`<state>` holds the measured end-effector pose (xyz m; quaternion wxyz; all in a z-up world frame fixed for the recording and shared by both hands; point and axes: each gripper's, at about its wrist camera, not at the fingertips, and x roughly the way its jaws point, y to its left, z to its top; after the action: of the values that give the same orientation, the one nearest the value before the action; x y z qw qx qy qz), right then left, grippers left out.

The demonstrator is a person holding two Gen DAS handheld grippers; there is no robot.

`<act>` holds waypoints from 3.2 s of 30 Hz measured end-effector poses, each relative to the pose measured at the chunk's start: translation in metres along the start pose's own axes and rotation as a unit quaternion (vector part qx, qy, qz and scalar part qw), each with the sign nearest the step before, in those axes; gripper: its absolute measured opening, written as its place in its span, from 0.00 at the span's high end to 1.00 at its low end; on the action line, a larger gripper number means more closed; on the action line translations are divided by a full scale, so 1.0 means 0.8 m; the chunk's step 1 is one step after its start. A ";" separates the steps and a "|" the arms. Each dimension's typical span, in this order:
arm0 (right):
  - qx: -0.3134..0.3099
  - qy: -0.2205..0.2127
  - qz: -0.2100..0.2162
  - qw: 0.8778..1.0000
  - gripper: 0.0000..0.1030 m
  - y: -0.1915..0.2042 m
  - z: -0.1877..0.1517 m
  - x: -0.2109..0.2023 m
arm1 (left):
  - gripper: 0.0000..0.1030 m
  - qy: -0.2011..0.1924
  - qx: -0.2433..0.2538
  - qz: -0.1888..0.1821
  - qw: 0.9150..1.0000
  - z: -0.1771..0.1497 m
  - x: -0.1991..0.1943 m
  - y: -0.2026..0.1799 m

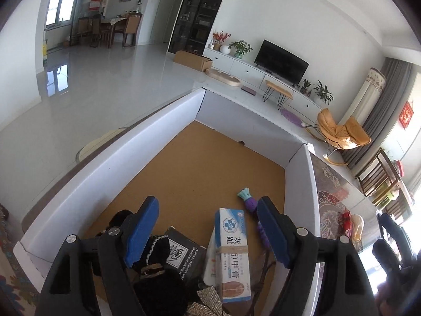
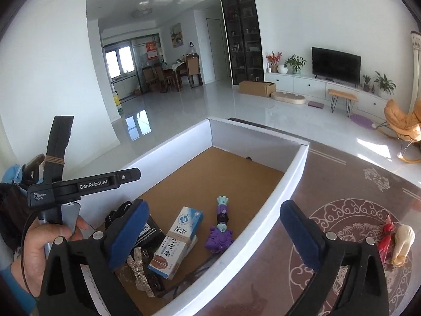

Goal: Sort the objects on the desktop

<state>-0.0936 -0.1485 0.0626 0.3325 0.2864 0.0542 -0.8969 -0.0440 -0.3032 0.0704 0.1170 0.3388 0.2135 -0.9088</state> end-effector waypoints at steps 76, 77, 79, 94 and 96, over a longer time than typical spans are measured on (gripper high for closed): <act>0.175 0.160 -0.252 0.938 0.00 -0.329 -0.306 -0.163 | 0.00 0.123 0.300 -0.055 0.945 -0.258 0.122 -0.351; 0.175 0.160 -0.252 0.938 0.00 -0.329 -0.306 -0.163 | 0.00 0.123 0.300 -0.055 0.944 -0.258 0.122 -0.351; 0.175 0.160 -0.252 0.938 0.00 -0.329 -0.305 -0.163 | 0.00 0.122 0.300 -0.055 0.945 -0.258 0.122 -0.351; 0.176 0.160 -0.252 0.938 0.00 -0.329 -0.305 -0.163 | 0.00 0.133 0.327 -0.083 0.932 -0.243 0.128 -0.335; 0.176 0.159 -0.249 0.939 0.00 -0.330 -0.306 -0.163 | 0.00 0.130 0.324 -0.081 0.933 -0.244 0.127 -0.335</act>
<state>-0.0624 0.1998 -0.0934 0.0297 0.4566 0.0175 -0.8890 -0.1048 0.0173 -0.0471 -0.1020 0.4554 -0.0526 -0.8829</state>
